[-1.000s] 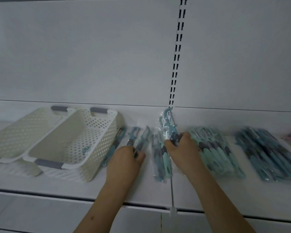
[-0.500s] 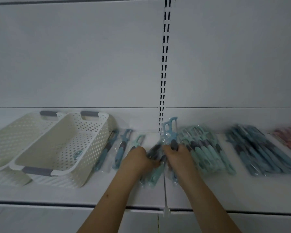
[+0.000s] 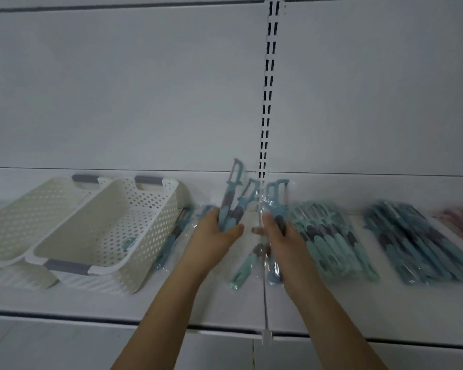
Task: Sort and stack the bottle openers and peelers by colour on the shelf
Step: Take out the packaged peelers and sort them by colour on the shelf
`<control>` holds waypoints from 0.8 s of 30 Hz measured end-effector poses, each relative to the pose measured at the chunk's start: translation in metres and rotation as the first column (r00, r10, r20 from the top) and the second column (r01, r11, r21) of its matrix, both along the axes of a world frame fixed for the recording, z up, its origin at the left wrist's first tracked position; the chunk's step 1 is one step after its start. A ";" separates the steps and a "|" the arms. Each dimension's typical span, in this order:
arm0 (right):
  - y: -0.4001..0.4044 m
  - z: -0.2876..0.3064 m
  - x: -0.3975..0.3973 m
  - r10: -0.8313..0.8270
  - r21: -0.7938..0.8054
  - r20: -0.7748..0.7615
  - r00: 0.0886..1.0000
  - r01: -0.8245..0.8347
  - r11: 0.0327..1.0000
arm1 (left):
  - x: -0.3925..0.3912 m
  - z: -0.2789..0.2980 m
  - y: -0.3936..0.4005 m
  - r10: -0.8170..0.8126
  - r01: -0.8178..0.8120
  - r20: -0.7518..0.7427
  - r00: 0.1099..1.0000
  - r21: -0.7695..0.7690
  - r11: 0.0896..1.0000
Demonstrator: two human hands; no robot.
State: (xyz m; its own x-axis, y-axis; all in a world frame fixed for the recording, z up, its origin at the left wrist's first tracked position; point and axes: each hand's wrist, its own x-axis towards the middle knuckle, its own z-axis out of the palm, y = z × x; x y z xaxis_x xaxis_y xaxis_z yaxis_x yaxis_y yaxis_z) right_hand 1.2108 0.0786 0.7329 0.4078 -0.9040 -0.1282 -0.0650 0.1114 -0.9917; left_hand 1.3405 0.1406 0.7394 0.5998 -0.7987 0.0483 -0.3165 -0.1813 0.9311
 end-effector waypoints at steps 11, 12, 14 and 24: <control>-0.023 0.002 0.032 -0.075 -0.062 0.142 0.987 0.085 0.994 | 0.024 -0.023 0.033 0.166 -0.120 0.365 0.916 -0.146 0.982; -0.022 0.001 0.032 -0.103 -0.120 0.161 0.982 0.124 0.985 | 0.034 -0.025 0.035 0.300 -0.293 0.444 0.844 -0.087 0.952; -0.017 -0.001 0.032 -0.075 -0.195 0.255 0.964 0.127 0.972 | 0.044 -0.030 0.035 0.274 -0.449 0.590 0.759 0.170 0.877; -0.012 -0.025 0.034 0.098 -0.317 0.109 0.989 -0.059 0.947 | 0.051 -0.034 0.010 -0.090 -0.460 0.714 0.694 0.536 0.708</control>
